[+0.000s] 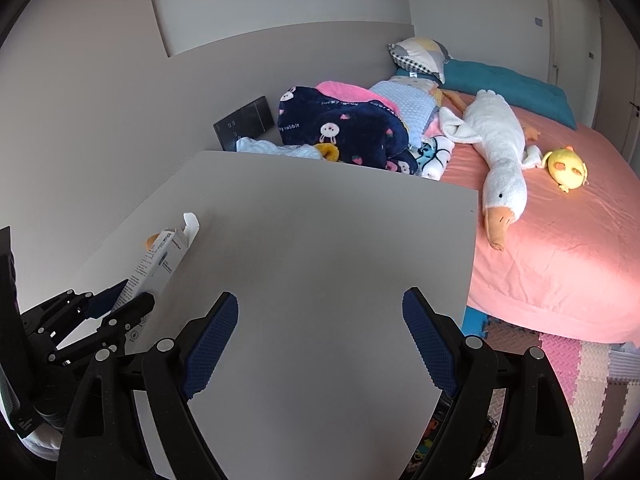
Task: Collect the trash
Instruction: 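Grasp the white printed box with the left tool, then grasp the orange sponge with the right tool while the left tool holds the box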
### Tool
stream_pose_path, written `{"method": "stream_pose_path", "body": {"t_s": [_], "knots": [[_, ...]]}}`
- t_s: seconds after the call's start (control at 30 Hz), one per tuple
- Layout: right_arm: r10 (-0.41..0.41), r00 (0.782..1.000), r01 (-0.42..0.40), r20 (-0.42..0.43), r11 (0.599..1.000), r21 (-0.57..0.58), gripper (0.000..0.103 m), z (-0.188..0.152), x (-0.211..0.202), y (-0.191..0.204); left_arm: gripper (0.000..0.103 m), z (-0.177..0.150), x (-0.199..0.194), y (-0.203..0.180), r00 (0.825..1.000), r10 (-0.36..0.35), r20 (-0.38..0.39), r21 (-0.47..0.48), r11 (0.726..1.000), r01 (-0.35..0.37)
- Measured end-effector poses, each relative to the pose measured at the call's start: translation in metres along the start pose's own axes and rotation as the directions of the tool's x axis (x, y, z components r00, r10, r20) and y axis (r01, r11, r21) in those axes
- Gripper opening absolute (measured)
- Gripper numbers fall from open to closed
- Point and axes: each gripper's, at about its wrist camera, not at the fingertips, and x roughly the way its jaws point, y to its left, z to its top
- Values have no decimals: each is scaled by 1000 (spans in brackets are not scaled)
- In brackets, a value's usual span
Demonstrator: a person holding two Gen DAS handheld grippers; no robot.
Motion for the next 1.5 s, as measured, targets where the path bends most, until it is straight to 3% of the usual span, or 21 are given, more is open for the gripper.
{"method": "stream_pose_path", "body": {"t_s": [0.3,0.77,1.03,1.27,1.5], "knots": [[29,999,-29,-18,999,-38,85,5,16,31,27,9,-29,34,996,48,68,-69,997,-44],[93,992,-105,-82,981,-165,85,15,71,118,27,-14,-18,98,989,148,12,-153,978,-144],[106,988,-127,-114,971,-202,85,26,104,158,27,-22,-15,121,989,151,-10,-210,966,-150],[97,986,-122,-133,973,-198,84,29,127,167,27,-22,-11,125,987,157,-21,-212,964,-158],[121,983,-151,-135,960,-235,63,26,129,170,27,-19,-4,126,987,159,-38,-216,963,-164]]}}
